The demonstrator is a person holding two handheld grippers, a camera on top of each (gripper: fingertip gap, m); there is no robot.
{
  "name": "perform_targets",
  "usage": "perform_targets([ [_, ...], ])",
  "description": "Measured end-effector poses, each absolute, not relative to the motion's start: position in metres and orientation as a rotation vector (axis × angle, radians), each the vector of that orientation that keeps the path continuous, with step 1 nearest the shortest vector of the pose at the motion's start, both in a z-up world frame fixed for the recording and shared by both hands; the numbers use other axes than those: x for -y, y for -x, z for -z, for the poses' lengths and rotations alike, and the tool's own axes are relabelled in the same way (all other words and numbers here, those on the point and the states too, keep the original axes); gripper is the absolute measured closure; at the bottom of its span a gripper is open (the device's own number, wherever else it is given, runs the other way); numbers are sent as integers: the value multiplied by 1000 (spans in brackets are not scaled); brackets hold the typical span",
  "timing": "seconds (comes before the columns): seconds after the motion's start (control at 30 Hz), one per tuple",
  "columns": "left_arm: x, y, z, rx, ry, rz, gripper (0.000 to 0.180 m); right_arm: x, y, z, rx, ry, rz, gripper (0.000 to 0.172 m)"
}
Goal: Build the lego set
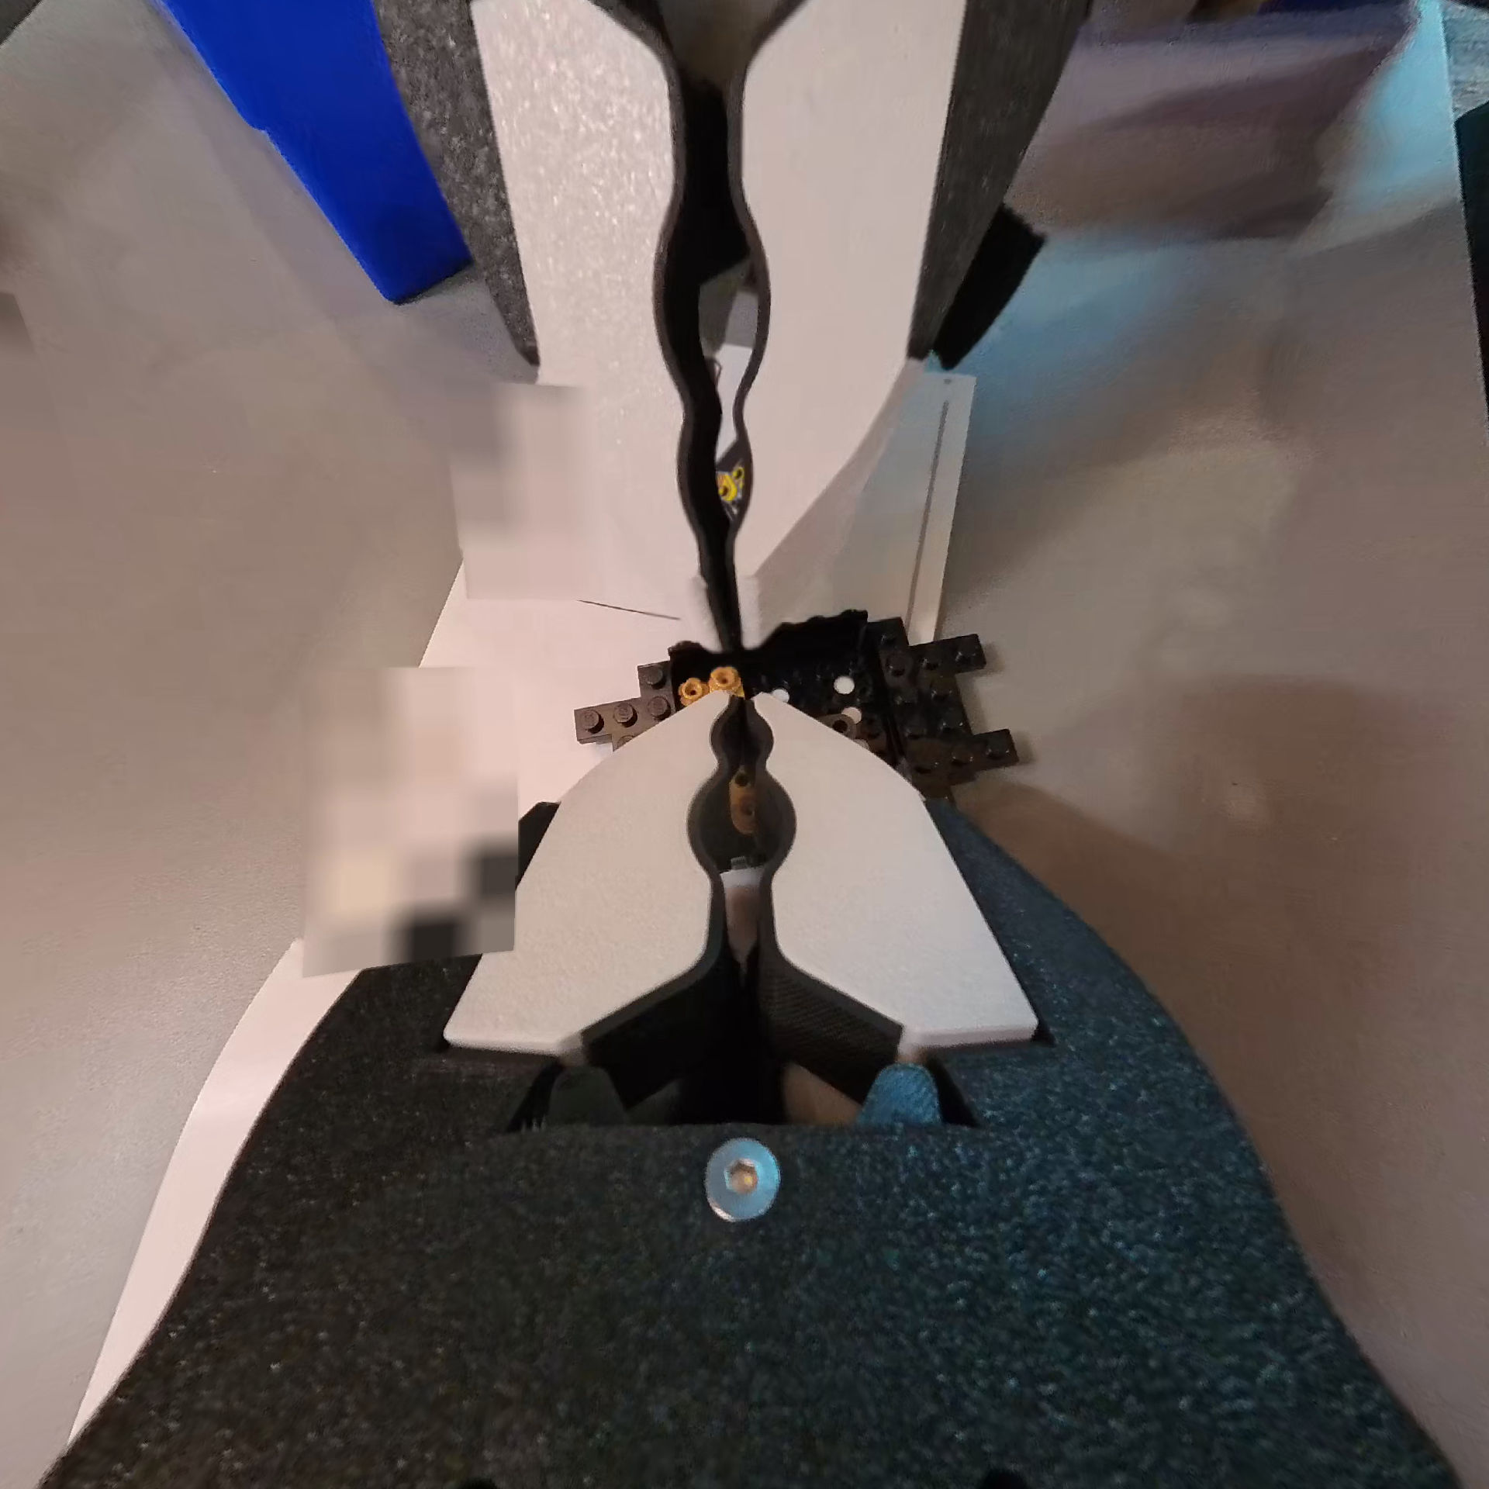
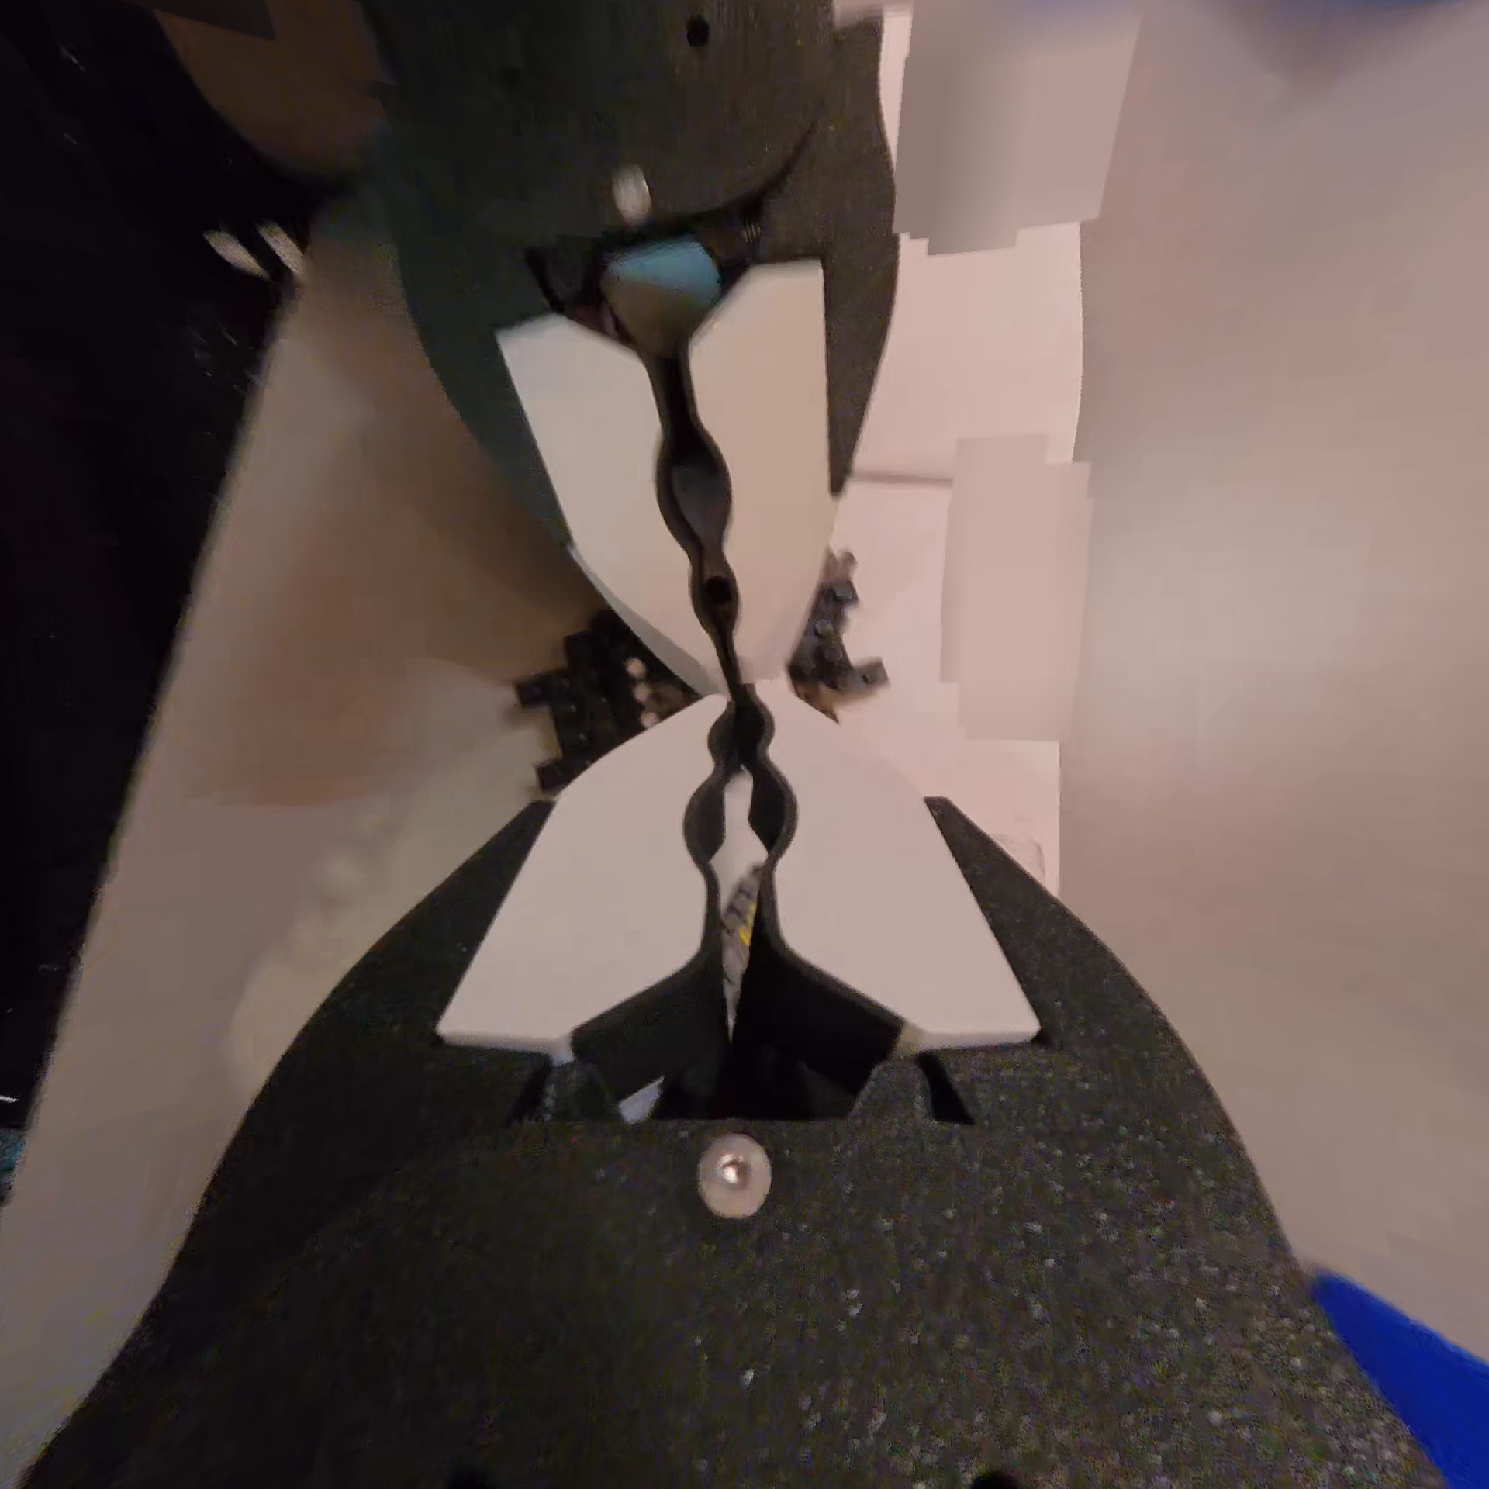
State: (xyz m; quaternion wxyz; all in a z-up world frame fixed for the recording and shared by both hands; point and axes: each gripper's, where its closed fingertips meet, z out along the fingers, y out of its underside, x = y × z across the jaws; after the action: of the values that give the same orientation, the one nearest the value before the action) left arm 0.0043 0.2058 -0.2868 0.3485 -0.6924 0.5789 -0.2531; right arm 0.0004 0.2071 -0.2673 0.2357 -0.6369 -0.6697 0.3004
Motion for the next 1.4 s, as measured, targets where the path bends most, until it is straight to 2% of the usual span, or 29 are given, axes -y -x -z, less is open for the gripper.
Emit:
perform_targets([
  [0.07,-206,-4,287,-1500,1797,663,180,-213,-7,273,1878,1747,-684,170],
  [0.1,-206,-4,287,-1500,1798,666,180,-209,-5,272,1892,1744,-707,160],
  [0.2,-206,-4,286,-1497,1802,677,180,-208,-2,276,1974,1745,-661,155],
  [0.4,-206,-4,286,-1495,1797,666,180,-212,2,288,2101,1750,-571,163],
  [0.67,-206,-4,287,-1497,1798,672,180,-215,0,290,2192,1691,-390,163],
  [1.0,-208,-4,287,-1488,1792,639,180,-215,2,287,1751,1699,-443,169],
  [1.13,-209,-4,287,-1479,1796,631,180,-217,1,285,1575,1690,-384,171],
  [1.2,-208,-4,287,-1486,1794,642,180,-244,-16,271,1397,1680,-198,171],
  [1.3,-207,-4,287,-1487,1799,657,180,-217,-5,274,1441,1712,-493,172],
  [1.4,-207,-4,287,-1484,1804,666,180,-215,-9,280,1464,1734,-505,171],
])
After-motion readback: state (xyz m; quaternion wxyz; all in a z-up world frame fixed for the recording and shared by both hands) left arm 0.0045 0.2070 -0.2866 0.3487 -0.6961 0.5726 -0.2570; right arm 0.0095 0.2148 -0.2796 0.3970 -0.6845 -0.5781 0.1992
